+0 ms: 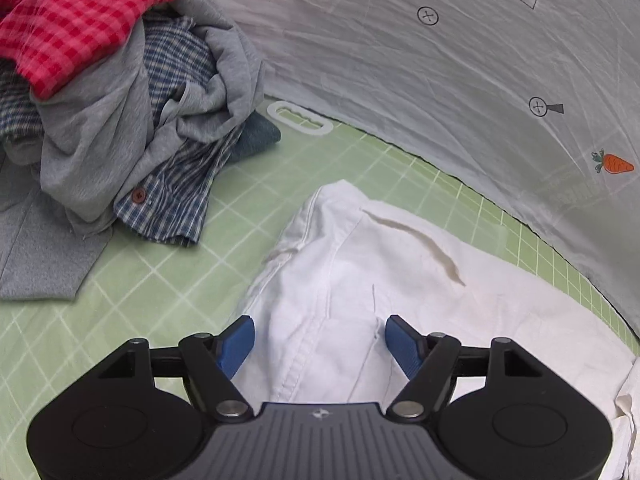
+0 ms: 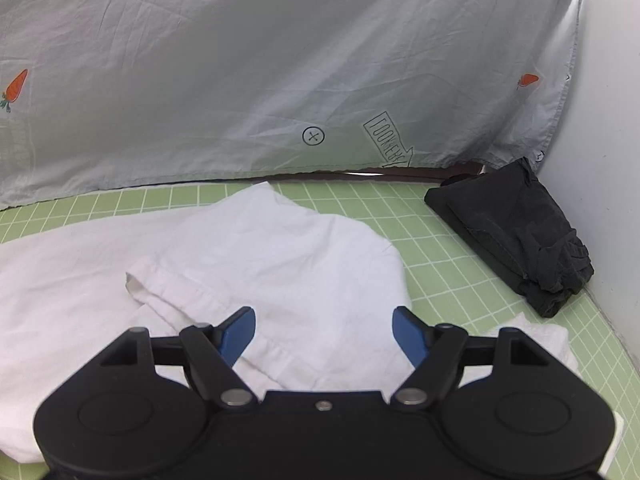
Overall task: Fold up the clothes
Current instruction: 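Lower the lifted shirt onto the mat and open both tools to spread it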
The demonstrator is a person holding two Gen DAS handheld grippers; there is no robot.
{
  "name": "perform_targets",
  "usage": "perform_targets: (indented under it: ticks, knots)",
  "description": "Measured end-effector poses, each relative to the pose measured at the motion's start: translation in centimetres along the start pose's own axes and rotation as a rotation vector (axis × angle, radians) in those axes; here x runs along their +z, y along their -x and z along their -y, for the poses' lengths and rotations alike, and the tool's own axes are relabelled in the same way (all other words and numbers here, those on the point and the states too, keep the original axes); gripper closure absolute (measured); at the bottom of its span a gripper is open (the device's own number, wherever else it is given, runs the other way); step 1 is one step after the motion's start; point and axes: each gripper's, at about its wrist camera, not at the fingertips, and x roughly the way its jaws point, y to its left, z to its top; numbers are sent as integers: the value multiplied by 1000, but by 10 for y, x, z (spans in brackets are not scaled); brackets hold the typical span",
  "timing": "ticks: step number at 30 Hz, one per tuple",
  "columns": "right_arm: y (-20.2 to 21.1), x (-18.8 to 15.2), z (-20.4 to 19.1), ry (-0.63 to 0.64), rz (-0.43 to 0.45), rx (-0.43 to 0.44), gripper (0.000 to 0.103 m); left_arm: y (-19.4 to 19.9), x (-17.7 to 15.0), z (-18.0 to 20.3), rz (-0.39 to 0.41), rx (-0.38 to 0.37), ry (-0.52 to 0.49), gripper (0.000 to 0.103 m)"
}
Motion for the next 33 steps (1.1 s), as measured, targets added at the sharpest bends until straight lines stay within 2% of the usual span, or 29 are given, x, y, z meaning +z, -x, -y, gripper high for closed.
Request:
perform_targets:
  ticks: [2, 8, 14, 15, 16, 18, 22, 24, 27, 29, 31, 32, 33]
  knots:
    - [-2, -5, -13, 53, -13, 36, 26, -2, -9, 0, -7, 21, -8, 26]
    - [-25, -14, -50, 224, -42, 55, 26, -8, -17, 18, -7, 77, -111, 21]
    - [-49, -18, -68, 335, -53, 45, 29, -18, -18, 34, -18, 133, -159, 16]
    - [-50, -18, -68, 344, -43, 43, 33, -19, -18, 35, -21, 140, -164, 16]
    - [-51, -17, -67, 352, -40, 48, 60, -20, -18, 36, -23, 144, -164, 15]
    - [-55, -10, -60, 357, -45, 65, 99, -22, -17, 36, -28, 150, -162, 14]
    - [-61, 16, -31, 351, 21, 16, 100, -24, -16, 37, -29, 157, -165, 14]
    - [-71, 37, -3, 359, 63, -62, 100, -23, -16, 36, -28, 153, -161, 14]
    - [-87, 82, 50, 262, 115, -222, 99, -19, -16, 32, -26, 136, -147, 14]
    - [-92, 101, 73, 187, 108, -288, 89, -14, -16, 27, -23, 116, -127, 14]
    - [-95, 116, 95, 117, 109, -342, 60, -5, -16, 19, -15, 100, -96, 14]
    - [-87, 113, 97, 102, 132, -338, 56, 1, -17, 15, -7, 92, -82, 14]
    - [-80, 106, 96, 95, 145, -327, 45, 8, -18, 10, 3, 85, -67, 14]
